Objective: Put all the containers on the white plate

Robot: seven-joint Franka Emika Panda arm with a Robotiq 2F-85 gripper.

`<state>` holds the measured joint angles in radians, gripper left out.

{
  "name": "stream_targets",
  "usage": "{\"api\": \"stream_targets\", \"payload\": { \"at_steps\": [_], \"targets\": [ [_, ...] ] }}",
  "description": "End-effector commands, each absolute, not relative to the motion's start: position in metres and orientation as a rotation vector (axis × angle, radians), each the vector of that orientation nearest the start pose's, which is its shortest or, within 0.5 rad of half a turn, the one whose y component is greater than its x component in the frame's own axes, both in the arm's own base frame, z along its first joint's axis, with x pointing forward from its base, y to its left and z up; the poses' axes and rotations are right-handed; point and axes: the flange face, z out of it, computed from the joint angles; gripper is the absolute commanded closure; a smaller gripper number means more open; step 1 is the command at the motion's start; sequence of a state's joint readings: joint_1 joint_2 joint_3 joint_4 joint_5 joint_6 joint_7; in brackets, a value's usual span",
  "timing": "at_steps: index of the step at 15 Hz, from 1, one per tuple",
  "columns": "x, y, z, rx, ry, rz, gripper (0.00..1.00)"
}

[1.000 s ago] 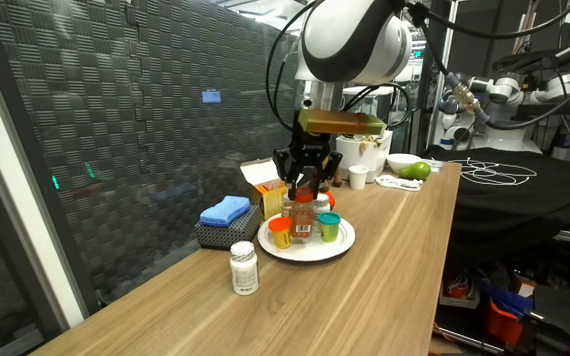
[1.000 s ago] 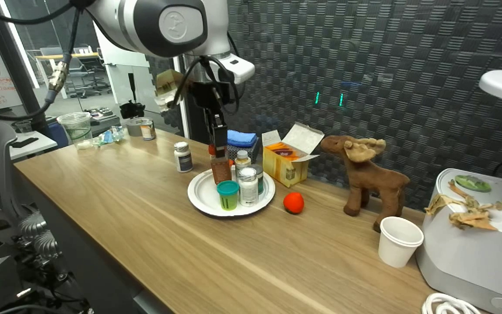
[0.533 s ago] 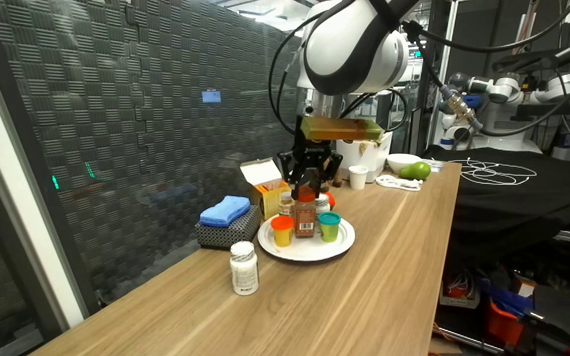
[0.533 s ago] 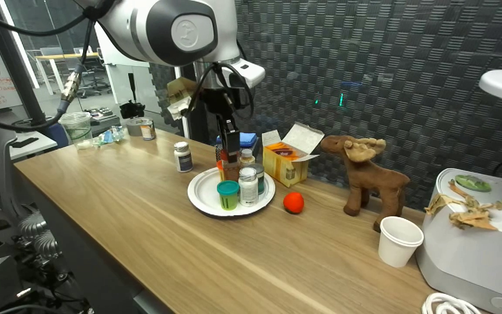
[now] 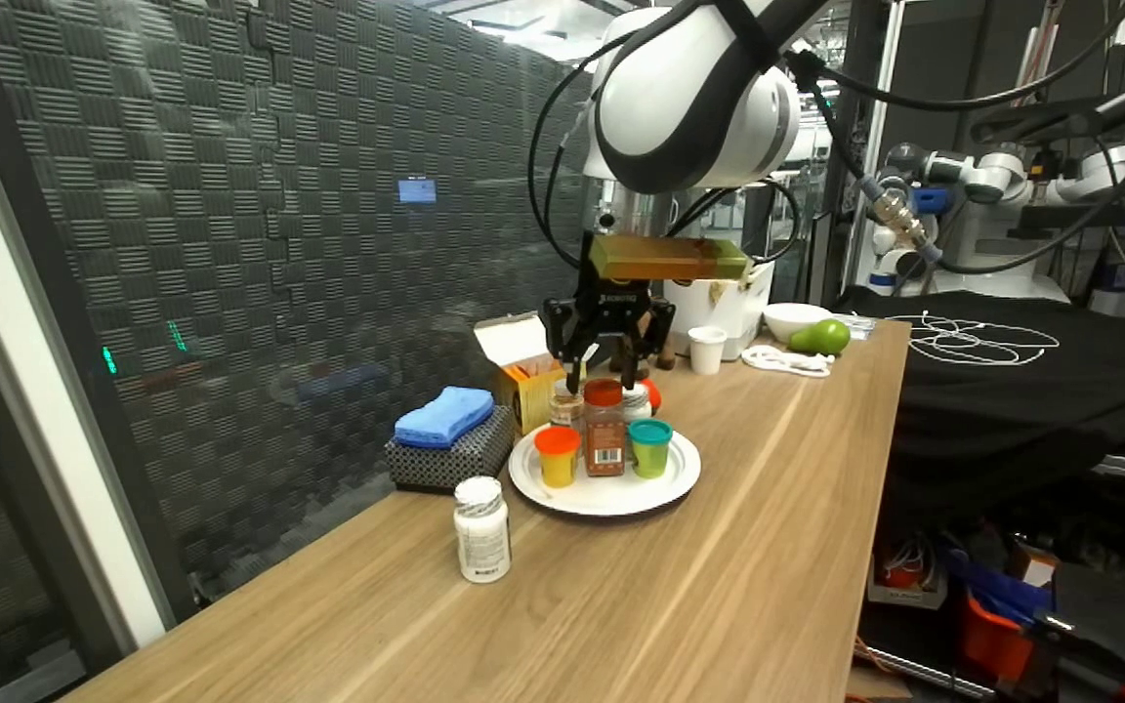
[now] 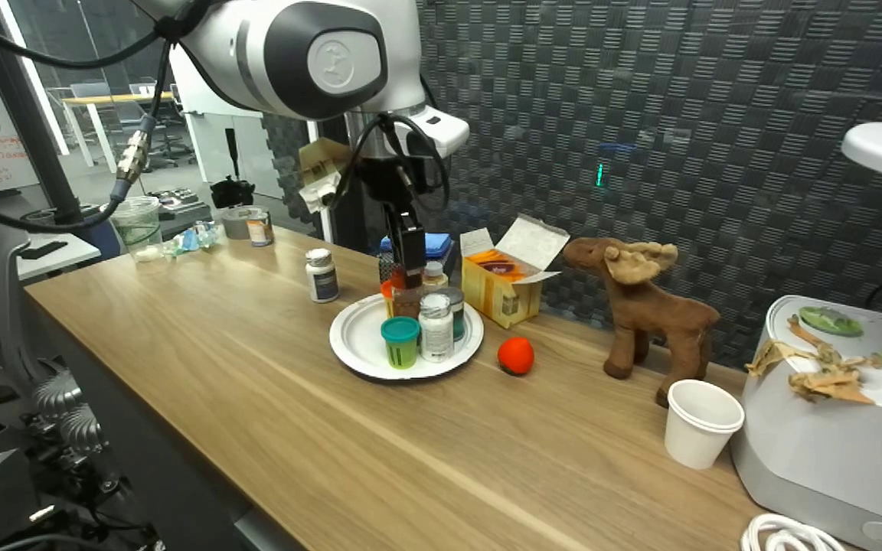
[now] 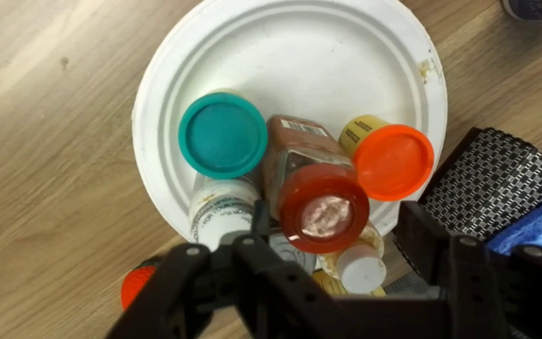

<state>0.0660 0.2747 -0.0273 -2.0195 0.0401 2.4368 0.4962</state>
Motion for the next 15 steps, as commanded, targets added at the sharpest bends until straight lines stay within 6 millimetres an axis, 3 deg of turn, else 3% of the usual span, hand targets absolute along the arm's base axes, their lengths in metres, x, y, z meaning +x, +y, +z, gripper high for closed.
{"api": "stream_targets", "payload": {
  "at_steps": [1,3,6,8,15],
  "targets": [
    [0.599,0.042,0.377,-2.957,0.763,-0.329,0.0],
    [0.593,0.064,0.401,-2.978,0.704,-0.382,0.0],
    [0.592,0.102,0.416,-3.043,0.567,-0.405,0.0],
    [0.593,0.127,0.41,-3.071,0.486,-0.35,0.0],
    [0.599,0.188,0.35,-3.135,0.316,-0.098,0.0]
  ]
}}
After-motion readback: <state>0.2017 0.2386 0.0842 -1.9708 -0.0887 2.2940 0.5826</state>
